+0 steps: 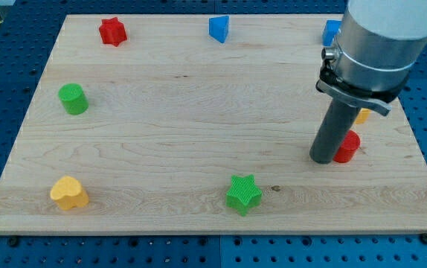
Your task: Move the red circle to the bottom right corner
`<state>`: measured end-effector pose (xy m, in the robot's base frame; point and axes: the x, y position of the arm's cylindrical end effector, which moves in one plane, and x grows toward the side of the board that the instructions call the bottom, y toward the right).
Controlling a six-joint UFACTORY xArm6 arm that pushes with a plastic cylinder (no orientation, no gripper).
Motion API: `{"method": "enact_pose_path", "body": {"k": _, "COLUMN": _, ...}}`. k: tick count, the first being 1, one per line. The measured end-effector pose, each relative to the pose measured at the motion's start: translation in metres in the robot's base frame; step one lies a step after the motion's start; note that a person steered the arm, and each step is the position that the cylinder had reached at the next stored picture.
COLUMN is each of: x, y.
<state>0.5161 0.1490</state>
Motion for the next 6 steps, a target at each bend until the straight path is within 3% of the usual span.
{"method": "enact_pose_path", "body": {"k": 2, "x": -0.036, "y": -0.002}}
{"method": "enact_pose_path", "body": {"k": 5, "x": 0.017, "y": 0.048}}
{"method": "enact_pose_path", "body": {"k": 6, "x": -0.011, "y": 0.056}}
